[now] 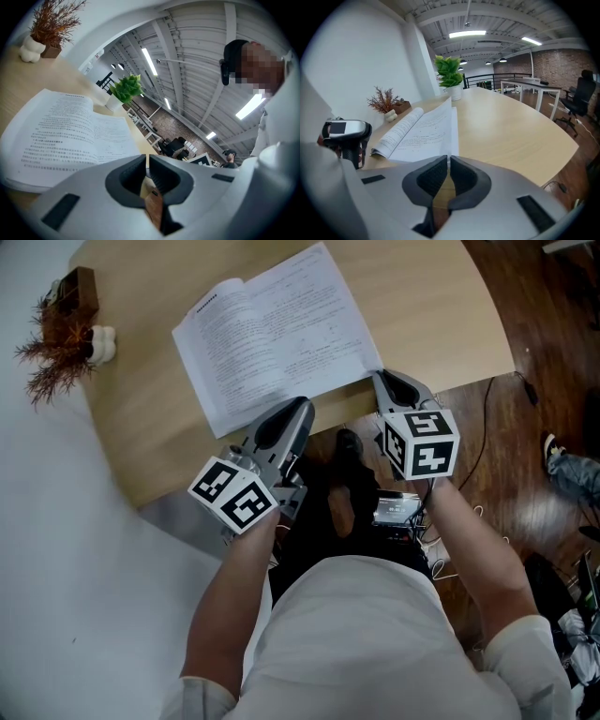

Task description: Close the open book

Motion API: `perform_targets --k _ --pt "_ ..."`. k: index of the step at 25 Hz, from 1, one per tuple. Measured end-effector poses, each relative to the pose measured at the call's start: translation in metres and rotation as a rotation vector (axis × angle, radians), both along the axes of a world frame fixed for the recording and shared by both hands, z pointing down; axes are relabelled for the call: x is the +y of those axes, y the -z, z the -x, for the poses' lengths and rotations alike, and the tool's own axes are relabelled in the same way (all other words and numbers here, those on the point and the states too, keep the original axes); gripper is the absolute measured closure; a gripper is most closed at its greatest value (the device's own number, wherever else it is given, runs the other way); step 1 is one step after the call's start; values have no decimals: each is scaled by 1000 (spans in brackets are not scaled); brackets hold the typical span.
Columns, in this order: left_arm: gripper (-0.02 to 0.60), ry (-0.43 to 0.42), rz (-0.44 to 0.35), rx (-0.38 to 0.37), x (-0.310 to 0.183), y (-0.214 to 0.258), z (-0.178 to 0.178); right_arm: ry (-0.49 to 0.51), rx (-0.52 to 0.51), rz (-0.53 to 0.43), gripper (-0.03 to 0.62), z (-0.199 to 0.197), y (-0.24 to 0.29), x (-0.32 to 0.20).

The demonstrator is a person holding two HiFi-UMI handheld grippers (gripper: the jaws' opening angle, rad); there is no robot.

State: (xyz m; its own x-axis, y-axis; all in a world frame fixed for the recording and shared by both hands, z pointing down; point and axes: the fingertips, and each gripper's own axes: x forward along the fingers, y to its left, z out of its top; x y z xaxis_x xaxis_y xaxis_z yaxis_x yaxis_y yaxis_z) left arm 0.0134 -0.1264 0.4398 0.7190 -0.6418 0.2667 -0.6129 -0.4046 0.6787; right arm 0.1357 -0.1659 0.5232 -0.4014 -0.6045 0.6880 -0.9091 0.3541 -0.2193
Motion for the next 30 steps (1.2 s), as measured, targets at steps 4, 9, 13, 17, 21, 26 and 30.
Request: perform_targets --k 4,9,13,17,21,26,30 --pt "584 -4 2 2 0 -1 -1 -15 26 14 591 -9 -7 -1" --pt "584 -9 2 4 0 0 -3 -2 50 10 591 -12 -7 -2" --pt "584 -11 -3 4 0 2 -2 -23 80 3 591 -21 -9 -4" --pt "584 -10 -8 5 2 2 -1 -37 85 -3 591 -29 -8 -7" --pt "584 -8 -15 8 4 6 0 -35 88 -21 591 -33 -2 -9" --pt "584 2 -36 11 6 14 5 -21 102 -52 591 -34 9 -8" --pt "584 13 -48 12 8 23 13 -4 122 -85 591 -31 22 -6"
